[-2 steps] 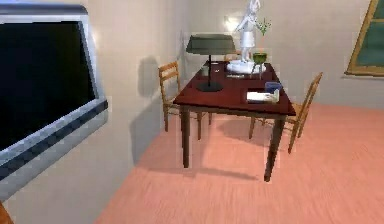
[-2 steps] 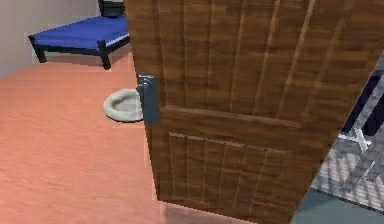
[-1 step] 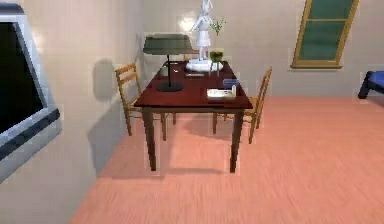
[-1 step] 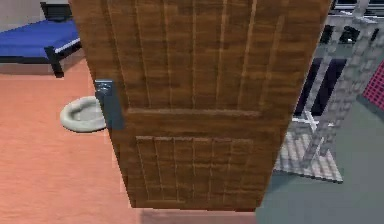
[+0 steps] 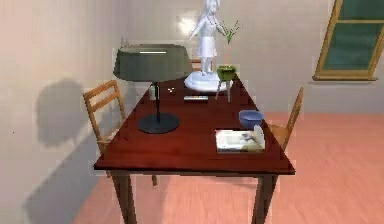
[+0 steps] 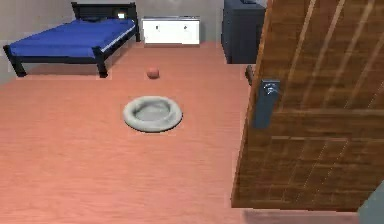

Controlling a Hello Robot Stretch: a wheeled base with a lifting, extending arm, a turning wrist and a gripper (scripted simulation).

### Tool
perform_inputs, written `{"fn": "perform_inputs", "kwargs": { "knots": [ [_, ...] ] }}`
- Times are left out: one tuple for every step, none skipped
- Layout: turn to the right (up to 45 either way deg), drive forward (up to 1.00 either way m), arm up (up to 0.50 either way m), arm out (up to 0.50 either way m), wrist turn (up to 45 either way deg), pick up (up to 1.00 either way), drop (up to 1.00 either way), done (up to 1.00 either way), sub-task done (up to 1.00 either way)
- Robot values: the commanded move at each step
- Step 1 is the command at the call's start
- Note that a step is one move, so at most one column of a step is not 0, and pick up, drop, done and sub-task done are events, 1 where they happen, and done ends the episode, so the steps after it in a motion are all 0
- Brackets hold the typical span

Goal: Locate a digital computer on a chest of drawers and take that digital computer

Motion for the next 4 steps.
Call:
{"fn": "perform_inputs", "kwargs": {
  "knots": [
    [45.0, 0.00, 0.00, 0.00, 0.0, 0.00, 0.00, 0.00, 0.00],
    [36.0, 0.00, 0.00, 0.00, 0.0, 0.00, 0.00, 0.00, 0.00],
    [0.0, 0.40, 0.00, 0.00, 0.0, 0.00, 0.00, 0.00, 0.00],
    [12.0, 0.00, 0.00, 0.00, 0.0, 0.00, 0.00, 0.00, 0.00]
  ]
}}
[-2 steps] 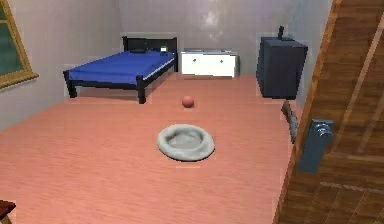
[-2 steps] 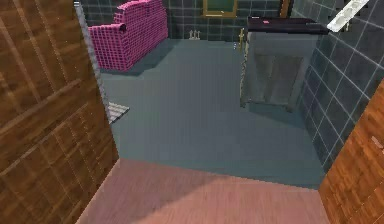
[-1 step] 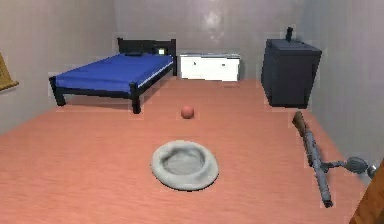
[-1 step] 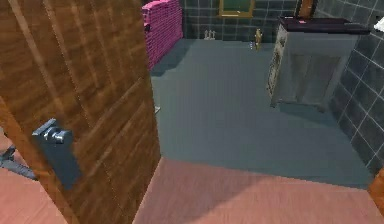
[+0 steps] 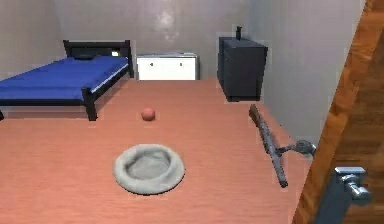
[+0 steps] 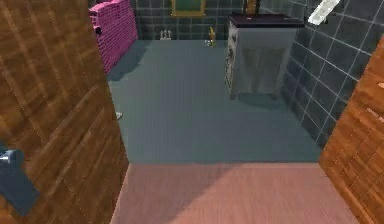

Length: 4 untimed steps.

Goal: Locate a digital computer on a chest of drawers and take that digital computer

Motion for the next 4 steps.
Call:
{"fn": "perform_inputs", "kwargs": {
  "knots": [
    [0.0, 0.70, 0.00, 0.00, 0.0, 0.00, 0.00, 0.00, 0.00],
    [24.0, 0.00, 0.00, 0.00, 0.0, 0.00, 0.00, 0.00, 0.00],
    [0.0, 0.80, 0.00, 0.00, 0.0, 0.00, 0.00, 0.00, 0.00],
    [-21.0, 0.00, 0.00, 0.00, 0.0, 0.00, 0.00, 0.00, 0.00]
  ]
}}
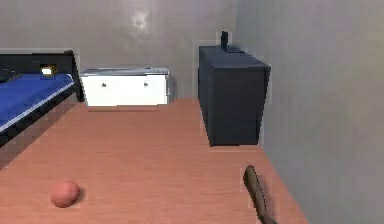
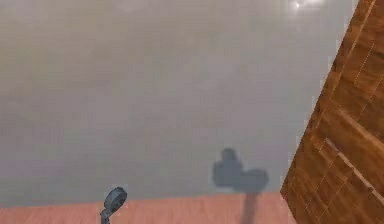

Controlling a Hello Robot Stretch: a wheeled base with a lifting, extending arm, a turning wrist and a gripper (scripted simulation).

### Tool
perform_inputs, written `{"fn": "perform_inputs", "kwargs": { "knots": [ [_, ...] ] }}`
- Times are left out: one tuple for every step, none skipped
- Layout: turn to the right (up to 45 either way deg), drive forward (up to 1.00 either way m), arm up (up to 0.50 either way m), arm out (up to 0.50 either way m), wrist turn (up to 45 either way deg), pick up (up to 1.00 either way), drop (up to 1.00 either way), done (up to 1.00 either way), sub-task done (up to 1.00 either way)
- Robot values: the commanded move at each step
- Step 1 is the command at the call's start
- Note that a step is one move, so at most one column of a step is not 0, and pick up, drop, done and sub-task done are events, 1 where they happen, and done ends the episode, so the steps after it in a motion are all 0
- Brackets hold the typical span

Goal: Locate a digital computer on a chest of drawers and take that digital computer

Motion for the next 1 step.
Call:
{"fn": "perform_inputs", "kwargs": {
  "knots": [
    [0.0, 1.00, 0.00, 0.00, 0.0, 0.00, 0.00, 0.00, 0.00]
  ]
}}
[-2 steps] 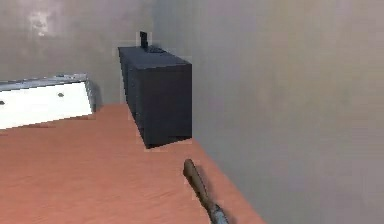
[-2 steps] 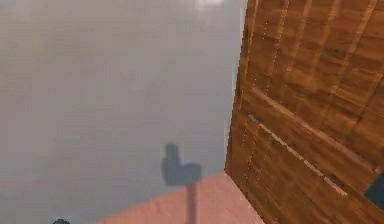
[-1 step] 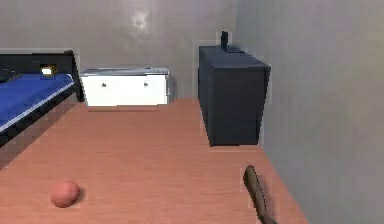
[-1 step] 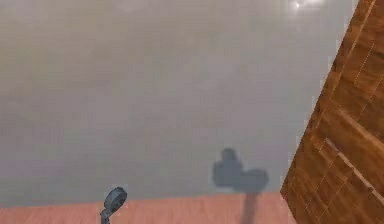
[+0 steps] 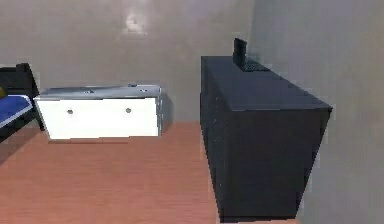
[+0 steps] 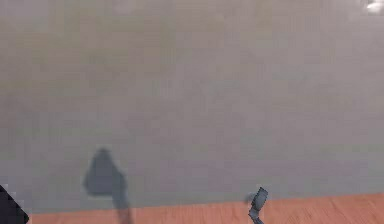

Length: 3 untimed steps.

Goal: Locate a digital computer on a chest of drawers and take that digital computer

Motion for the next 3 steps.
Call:
{"fn": "perform_inputs", "kwargs": {
  "knots": [
    [-6.0, 0.00, 0.00, 0.00, 0.0, 0.00, 0.00, 0.00, 0.00],
    [0.0, 0.30, 0.00, 0.00, 0.0, 0.00, 0.00, 0.00, 0.00],
    [0.0, 1.00, 0.00, 0.00, 0.0, 0.00, 0.00, 0.00, 0.00]
  ]
}}
